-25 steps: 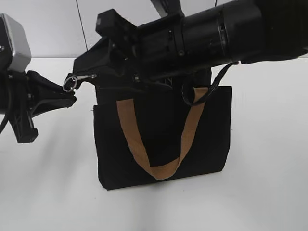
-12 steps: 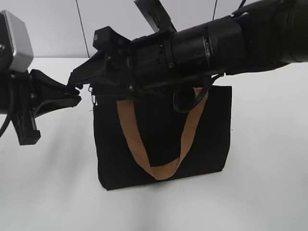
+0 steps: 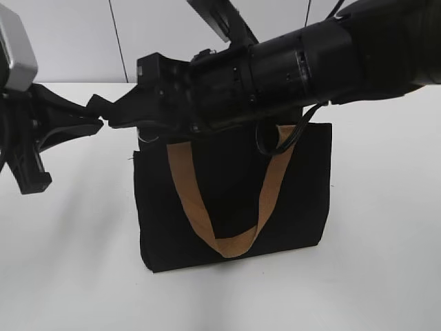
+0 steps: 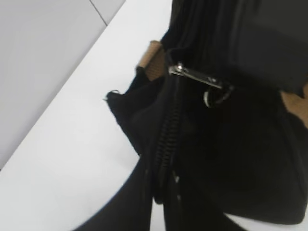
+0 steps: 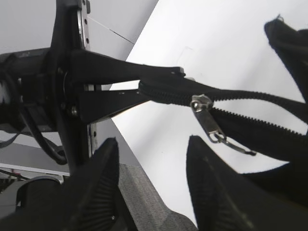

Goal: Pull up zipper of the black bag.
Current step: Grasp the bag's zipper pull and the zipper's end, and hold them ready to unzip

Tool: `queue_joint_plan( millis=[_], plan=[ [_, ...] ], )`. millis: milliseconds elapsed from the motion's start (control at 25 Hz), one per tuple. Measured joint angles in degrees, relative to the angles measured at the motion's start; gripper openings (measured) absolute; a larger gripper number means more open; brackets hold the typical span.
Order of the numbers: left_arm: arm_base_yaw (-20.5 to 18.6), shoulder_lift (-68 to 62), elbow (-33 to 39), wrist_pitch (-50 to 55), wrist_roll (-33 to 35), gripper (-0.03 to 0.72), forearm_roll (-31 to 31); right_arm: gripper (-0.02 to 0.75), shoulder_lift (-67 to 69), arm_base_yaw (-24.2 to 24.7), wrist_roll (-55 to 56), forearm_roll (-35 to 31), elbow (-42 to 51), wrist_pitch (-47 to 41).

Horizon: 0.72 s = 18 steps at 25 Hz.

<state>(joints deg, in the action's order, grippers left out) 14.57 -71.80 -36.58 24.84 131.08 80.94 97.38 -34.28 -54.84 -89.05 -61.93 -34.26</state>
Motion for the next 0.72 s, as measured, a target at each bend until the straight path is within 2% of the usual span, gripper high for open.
queue_joint_plan(
  millis=[280, 480, 720],
  plan=[
    [0.1, 1.9, 0.0, -0.8, 0.0, 0.017, 0.0, 0.361, -5.6, 1.1, -0.2, 8.4, 0.0, 3.4],
    [0.1, 1.9, 0.0, -0.8, 0.0, 0.017, 0.0, 0.361, -5.7, 1.0, -3.6, 17.4, 0.0, 3.3],
    [0.1, 1.9, 0.0, -0.8, 0.0, 0.015, 0.0, 0.361, -4.5, -1.2, -11.4, 19.2, 0.0, 6.1]
  ],
)
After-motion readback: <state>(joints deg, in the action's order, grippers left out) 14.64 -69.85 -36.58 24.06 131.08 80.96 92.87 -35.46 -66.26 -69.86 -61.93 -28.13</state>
